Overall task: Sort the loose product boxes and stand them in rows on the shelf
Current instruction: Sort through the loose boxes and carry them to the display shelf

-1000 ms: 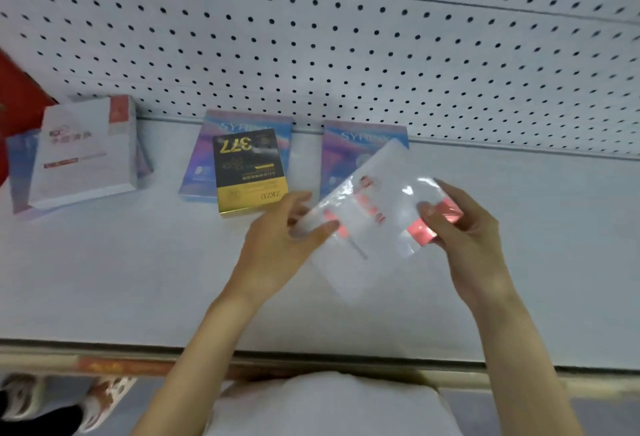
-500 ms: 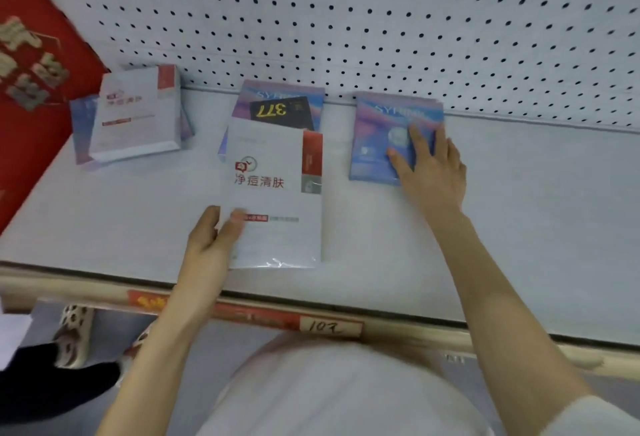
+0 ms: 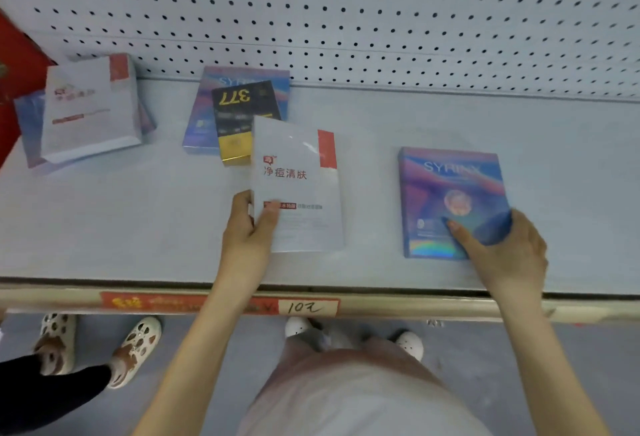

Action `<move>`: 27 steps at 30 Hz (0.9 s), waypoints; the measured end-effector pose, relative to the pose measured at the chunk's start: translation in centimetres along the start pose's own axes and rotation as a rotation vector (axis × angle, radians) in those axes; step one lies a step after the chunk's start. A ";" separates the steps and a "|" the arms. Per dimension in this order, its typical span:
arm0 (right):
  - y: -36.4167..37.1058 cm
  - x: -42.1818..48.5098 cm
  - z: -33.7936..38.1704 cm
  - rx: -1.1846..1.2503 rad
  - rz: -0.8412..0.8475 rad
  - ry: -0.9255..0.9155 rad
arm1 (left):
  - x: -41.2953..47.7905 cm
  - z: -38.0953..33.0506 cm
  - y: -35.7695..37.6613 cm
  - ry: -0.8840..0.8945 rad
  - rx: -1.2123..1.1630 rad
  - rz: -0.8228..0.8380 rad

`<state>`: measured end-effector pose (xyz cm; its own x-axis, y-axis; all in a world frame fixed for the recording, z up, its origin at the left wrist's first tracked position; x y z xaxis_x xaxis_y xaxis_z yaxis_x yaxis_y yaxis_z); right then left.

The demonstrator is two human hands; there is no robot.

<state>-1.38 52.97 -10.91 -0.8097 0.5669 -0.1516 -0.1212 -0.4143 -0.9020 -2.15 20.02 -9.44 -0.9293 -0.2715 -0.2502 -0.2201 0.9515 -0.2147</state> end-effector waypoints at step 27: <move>-19.8 6.7 -30.4 1.638 0.312 0.430 | -18.5 -4.6 34.7 -0.132 -0.327 0.169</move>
<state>13.08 86.60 -6.34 -0.7481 0.3523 -0.5624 -0.6366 -0.6203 0.4582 6.00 58.71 -7.88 -0.9191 -0.1025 -0.3805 -0.1696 0.9745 0.1472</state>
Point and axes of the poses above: each hand's wrist, its own x-axis towards the middle knuckle, its own y-axis out of the palm, z = x × y, the point moved 3 cm from there along x, towards the middle knuckle, and after that the axes turned 1 degree about y, right-handed, at the moved point
